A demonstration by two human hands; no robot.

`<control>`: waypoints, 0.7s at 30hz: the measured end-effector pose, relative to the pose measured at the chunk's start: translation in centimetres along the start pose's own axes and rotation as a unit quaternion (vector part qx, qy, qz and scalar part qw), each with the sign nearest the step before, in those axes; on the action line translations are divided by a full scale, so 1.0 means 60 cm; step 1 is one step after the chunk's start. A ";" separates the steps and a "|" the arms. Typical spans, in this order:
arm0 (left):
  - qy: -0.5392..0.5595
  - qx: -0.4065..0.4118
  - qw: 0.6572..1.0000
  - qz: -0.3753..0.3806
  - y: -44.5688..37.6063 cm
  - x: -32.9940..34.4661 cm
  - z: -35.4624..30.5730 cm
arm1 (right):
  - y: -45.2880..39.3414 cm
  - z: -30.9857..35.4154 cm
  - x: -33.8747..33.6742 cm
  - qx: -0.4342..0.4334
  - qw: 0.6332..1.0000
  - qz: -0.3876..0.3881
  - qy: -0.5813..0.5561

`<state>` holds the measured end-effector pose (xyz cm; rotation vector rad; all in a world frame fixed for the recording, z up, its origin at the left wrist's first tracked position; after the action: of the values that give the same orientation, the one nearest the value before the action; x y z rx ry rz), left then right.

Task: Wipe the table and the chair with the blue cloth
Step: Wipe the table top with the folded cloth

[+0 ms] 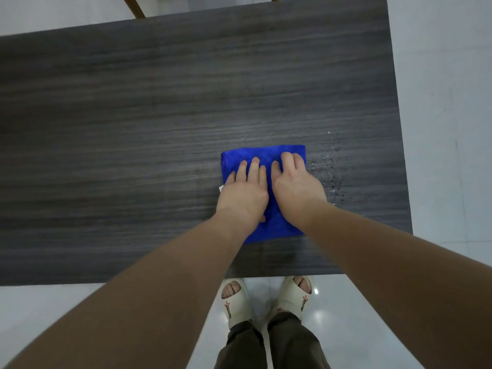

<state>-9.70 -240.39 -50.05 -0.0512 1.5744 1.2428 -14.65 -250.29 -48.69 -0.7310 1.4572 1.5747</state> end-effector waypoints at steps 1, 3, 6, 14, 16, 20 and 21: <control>0.001 -0.011 1.000 0.001 -0.008 -0.008 -0.005 | -0.010 -0.005 -0.007 0.001 1.000 0.004 -0.001; 0.013 -0.031 0.999 -0.002 -0.024 -0.022 -0.010 | -0.028 -0.016 -0.021 0.000 1.000 0.006 -0.004; 0.041 -0.050 0.998 -0.010 -0.051 -0.048 -0.005 | -0.059 -0.029 -0.041 -0.005 1.000 0.001 0.002; 0.058 -0.071 0.995 -0.034 -0.132 -0.120 0.008 | -0.145 -0.081 -0.092 0.003 1.000 -0.006 0.000; 0.062 -0.072 0.995 -0.038 -0.152 -0.137 0.014 | -0.167 -0.093 -0.105 0.006 1.000 -0.004 0.002; 0.072 -0.064 0.995 -0.037 -0.198 -0.178 0.024 | -0.217 -0.121 -0.131 0.012 1.000 -0.005 -0.001; 0.075 -0.062 0.995 -0.036 -0.210 -0.188 0.025 | -0.229 -0.129 -0.137 0.016 1.000 -0.003 -0.002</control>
<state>3.52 -251.01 -50.00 -0.2841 1.6065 1.3034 0.24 -259.98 -49.45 -0.7114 1.4727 1.5437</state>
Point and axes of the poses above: each hand's wrist, its own y-axis away from the middle knuckle, its own x-axis out of the palm, z = x × y, the point moved 2 cm from there along -y, towards the middle knuckle, and after that the axes turned 10 degrees about -x, right-handed, at the moved point
